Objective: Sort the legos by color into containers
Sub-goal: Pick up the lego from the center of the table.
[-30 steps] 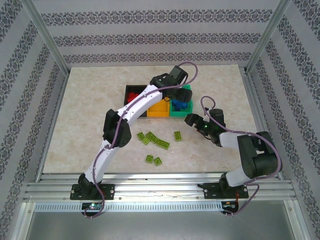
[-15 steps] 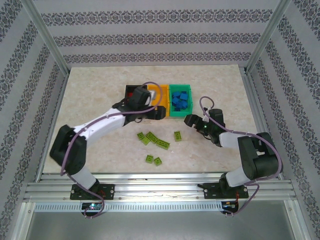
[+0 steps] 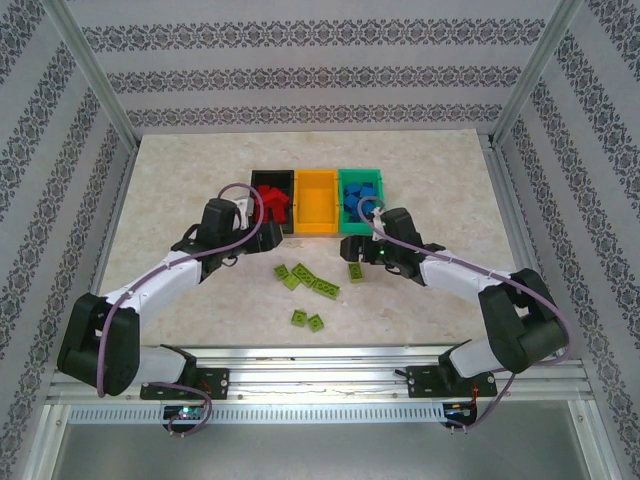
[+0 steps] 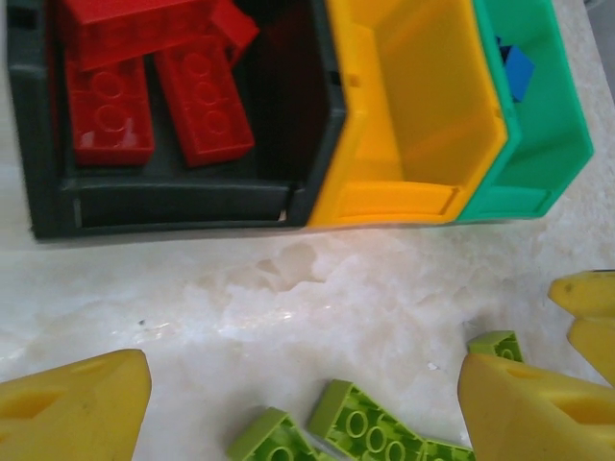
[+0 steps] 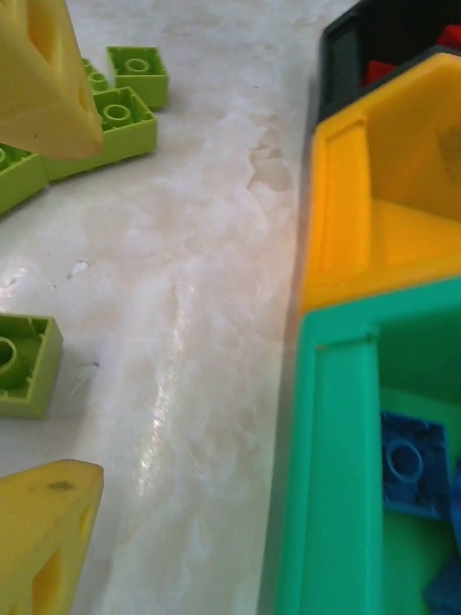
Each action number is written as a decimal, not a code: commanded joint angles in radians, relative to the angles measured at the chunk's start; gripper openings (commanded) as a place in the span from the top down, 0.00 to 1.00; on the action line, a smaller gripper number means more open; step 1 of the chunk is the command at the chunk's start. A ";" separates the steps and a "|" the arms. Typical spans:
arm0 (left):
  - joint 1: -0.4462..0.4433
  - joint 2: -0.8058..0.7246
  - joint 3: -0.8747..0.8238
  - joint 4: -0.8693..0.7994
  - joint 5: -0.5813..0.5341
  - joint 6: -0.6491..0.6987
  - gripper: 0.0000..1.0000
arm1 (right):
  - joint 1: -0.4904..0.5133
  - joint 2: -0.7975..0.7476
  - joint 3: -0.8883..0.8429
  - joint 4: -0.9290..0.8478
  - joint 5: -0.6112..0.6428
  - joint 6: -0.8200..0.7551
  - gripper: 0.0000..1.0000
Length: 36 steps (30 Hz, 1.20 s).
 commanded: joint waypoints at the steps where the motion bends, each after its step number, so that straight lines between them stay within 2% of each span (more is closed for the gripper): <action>1: 0.043 -0.028 -0.051 0.101 0.063 0.010 0.16 | 0.050 -0.011 0.038 -0.214 0.111 -0.072 0.18; 7: 0.124 -0.057 -0.178 0.238 0.097 0.001 0.16 | 0.129 0.015 0.074 -0.339 0.213 -0.070 0.19; 13: 0.192 -0.110 -0.268 0.301 0.121 0.040 0.16 | 0.145 0.106 0.158 -0.395 0.223 -0.071 0.30; 17: 0.221 -0.148 -0.300 0.346 0.162 0.007 0.16 | 0.171 0.170 0.214 -0.417 0.240 -0.066 0.33; 24: 0.221 -0.111 -0.294 0.344 0.192 -0.002 0.16 | 0.186 0.245 0.258 -0.454 0.281 -0.056 0.47; 31: 0.222 -0.062 -0.290 0.384 0.231 -0.018 0.15 | 0.194 0.238 0.262 -0.470 0.304 -0.056 0.72; 36: 0.227 -0.090 -0.300 0.366 0.203 0.000 0.15 | 0.201 0.199 0.323 -0.515 0.296 -0.083 0.77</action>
